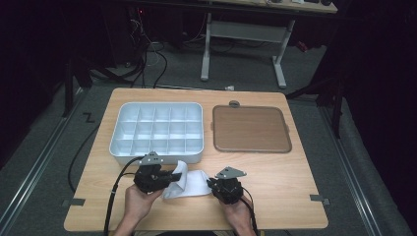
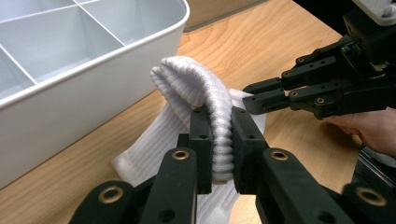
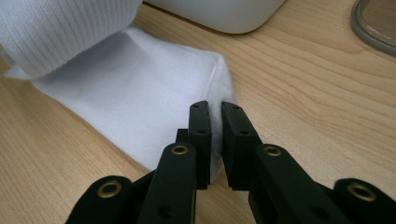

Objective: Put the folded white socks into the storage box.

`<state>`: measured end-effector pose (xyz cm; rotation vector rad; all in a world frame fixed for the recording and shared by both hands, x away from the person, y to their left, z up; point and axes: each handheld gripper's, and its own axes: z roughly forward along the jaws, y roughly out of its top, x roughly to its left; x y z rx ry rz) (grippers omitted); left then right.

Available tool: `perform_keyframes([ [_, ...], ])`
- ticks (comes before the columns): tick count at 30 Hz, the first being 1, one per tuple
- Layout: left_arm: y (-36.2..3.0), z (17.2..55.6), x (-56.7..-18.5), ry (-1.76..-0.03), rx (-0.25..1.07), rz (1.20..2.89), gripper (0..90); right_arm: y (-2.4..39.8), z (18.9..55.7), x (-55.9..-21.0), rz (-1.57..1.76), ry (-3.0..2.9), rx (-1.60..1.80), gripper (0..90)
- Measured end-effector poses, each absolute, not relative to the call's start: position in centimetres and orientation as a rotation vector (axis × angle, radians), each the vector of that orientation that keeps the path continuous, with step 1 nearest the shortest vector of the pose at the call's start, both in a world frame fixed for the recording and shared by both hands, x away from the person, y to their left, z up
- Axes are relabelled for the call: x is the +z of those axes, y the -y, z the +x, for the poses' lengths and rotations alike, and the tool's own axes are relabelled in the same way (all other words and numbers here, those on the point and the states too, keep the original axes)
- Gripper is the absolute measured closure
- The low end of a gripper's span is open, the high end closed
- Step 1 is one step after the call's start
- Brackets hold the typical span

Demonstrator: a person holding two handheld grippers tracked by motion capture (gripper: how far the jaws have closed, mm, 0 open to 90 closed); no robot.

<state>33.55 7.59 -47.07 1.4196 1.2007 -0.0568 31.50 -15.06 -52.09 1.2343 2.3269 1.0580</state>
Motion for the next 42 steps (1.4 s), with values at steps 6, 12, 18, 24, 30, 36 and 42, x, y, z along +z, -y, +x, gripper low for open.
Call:
perform_keyframes([
  [6, -6.9, 33.5, -47.6, -1.199, -0.060, 1.434, 81.1, 15.0, 31.6, -52.2, 1.248, -2.326, 1.080, 83.3],
  [12, -6.0, 33.4, -48.5, -1.202, -0.054, 1.456, 81.0, 14.6, 31.6, -52.2, 1.248, -2.335, 1.087, 83.3],
  [18, -5.4, 33.2, -48.8, -1.193, -0.044, 1.476, 80.9, 14.1, 31.6, -52.2, 1.229, -2.346, 1.092, 83.2],
  [24, -4.7, 33.1, -49.3, -1.184, -0.032, 1.507, 80.8, 13.9, 31.6, -52.4, 1.226, -2.348, 1.095, 83.2],
  [30, -4.3, 33.2, -49.8, -1.185, -0.027, 1.515, 80.6, 14.0, 31.6, -52.5, 1.234, -2.350, 1.096, 82.9],
  [36, -4.0, 33.4, -50.5, -1.199, -0.036, 1.523, 80.5, 14.1, 31.8, -52.7, 1.234, -2.352, 1.097, 82.5],
  [42, -3.6, 33.6, -51.0, -1.207, -0.037, 1.539, 80.7, 14.1, 31.8, -52.8, 1.239, -2.358, 1.084, 81.9],
])
